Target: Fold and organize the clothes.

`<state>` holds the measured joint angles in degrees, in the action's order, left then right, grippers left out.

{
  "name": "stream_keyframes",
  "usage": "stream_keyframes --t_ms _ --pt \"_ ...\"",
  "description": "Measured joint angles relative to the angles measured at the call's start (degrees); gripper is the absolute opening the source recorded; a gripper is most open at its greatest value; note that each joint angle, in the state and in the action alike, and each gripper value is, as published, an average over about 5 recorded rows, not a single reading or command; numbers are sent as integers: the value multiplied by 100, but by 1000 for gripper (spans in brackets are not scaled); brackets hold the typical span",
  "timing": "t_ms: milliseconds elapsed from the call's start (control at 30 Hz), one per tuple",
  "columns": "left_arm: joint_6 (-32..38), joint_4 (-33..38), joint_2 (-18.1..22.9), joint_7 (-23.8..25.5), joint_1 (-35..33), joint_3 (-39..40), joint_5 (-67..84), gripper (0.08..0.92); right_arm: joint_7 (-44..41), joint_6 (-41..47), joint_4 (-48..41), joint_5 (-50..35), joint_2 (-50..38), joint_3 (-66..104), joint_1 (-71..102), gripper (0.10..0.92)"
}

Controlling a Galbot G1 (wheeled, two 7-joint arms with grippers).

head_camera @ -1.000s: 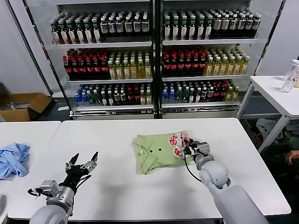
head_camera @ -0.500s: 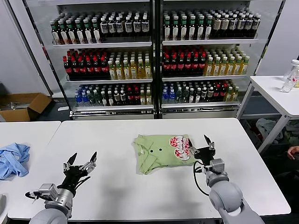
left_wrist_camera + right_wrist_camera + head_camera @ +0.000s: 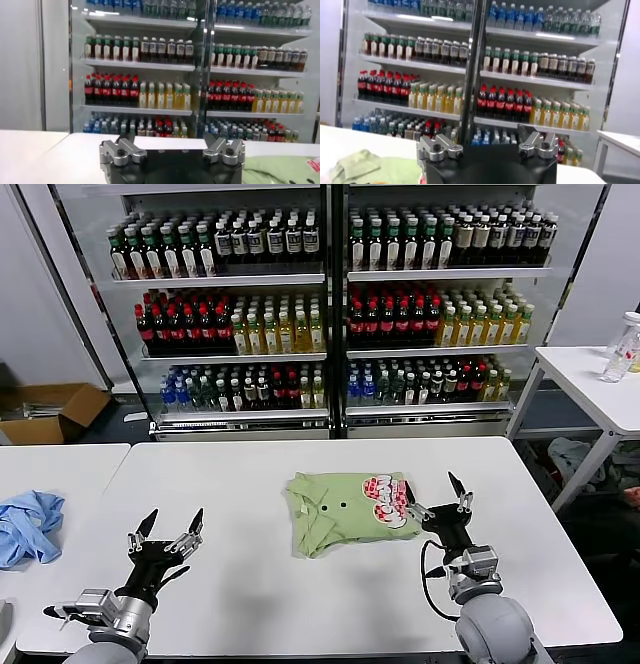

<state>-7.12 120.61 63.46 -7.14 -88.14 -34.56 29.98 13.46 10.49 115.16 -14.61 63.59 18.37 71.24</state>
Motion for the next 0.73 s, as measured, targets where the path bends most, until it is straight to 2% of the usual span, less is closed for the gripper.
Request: stream_keyframes --t_ms 733 --pt "273 306 109 43 -360 -47 -470 823 265 -231 363 16 178 223 350 823"
